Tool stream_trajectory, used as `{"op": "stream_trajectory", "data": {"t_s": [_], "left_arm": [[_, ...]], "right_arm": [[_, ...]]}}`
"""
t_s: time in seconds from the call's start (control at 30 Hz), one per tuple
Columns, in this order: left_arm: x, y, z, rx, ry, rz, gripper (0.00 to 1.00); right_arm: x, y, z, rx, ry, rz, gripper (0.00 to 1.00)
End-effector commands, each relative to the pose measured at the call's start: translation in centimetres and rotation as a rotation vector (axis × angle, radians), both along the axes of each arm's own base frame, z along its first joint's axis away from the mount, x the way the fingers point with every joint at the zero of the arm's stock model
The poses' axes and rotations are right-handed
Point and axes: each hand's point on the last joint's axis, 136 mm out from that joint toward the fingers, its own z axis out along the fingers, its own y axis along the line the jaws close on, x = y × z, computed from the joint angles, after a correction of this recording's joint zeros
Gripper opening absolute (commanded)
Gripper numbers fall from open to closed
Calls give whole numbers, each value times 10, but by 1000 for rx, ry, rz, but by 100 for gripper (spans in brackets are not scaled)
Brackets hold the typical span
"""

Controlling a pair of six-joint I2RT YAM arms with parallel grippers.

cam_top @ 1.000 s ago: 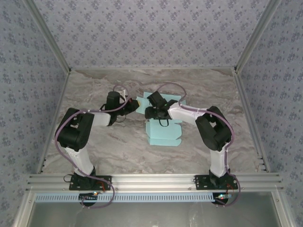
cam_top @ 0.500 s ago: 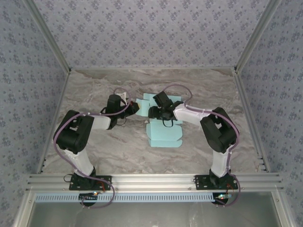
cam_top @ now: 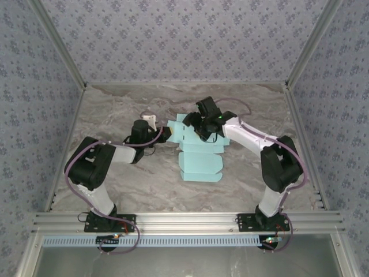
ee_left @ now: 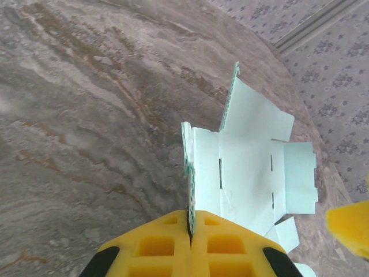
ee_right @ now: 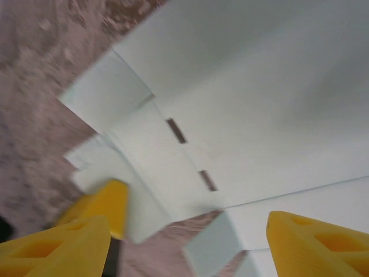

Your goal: Fold the paper box

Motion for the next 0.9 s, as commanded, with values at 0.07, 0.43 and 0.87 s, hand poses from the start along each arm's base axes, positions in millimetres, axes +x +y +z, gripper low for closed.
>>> {"op": "stream_trajectory", "data": {"t_s": [0.07,0.43,0.87], "left_arm": [[0,-7,42,-51,-179,-2,0],[-12,-18,52,-126,-277,-47,2],[-9,-17,42,-98,-267,-35,2]], "right_arm": [[11,3,14,252,213,-255,77],[42,-41,-19,207,461,-412,87],[52,-36,-14,262,429,-359,64]]}}
